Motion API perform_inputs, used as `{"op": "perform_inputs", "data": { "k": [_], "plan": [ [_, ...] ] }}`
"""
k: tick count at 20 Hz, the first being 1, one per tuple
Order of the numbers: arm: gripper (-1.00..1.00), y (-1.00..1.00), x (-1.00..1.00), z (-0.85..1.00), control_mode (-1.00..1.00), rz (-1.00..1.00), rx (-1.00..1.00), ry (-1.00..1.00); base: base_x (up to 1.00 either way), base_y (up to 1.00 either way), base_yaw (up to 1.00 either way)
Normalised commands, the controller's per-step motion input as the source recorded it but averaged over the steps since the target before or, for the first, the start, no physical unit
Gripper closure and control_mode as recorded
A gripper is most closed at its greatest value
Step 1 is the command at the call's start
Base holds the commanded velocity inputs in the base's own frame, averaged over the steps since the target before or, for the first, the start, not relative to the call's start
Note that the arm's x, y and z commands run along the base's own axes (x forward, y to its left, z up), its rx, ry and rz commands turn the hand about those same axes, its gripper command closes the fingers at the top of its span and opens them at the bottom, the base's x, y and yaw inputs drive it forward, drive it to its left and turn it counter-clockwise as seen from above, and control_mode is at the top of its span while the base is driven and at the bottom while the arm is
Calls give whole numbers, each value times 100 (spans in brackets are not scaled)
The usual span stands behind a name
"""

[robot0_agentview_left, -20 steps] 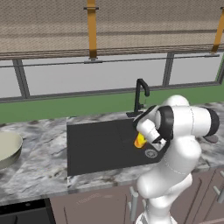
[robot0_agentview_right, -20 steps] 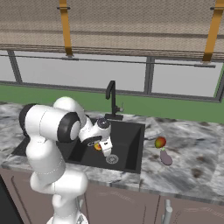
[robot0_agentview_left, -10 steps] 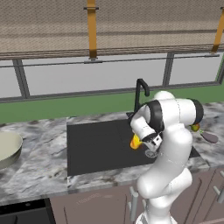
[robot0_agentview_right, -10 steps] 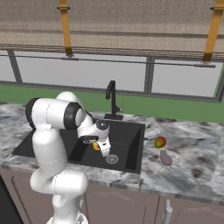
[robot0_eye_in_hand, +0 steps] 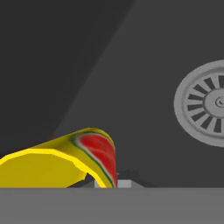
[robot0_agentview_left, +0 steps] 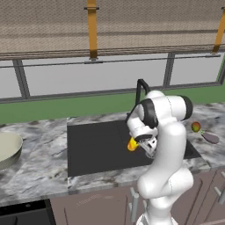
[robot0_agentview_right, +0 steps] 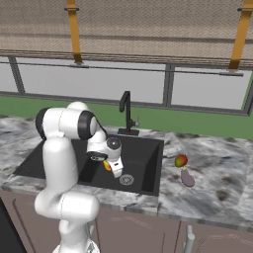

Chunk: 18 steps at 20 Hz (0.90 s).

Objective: Remove the mango and eggplant from the sink. Then move the bowl and cup from the counter to the sink for washing.

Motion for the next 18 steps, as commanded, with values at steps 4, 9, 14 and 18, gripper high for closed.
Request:
{"op": "perform_inputs", "data": {
  "k": [4,9,14,18],
  "plan": [
    [100,11,21,-26,-100,0,0,0,0,0,0],
    [100,9,21,-23,-100,0,0,0,0,0,0],
    [100,10,23,-25,-100,0,0,0,0,0,0],
    [100,12,12,-26,-100,0,0,0,0,0,0]
  ]
}}
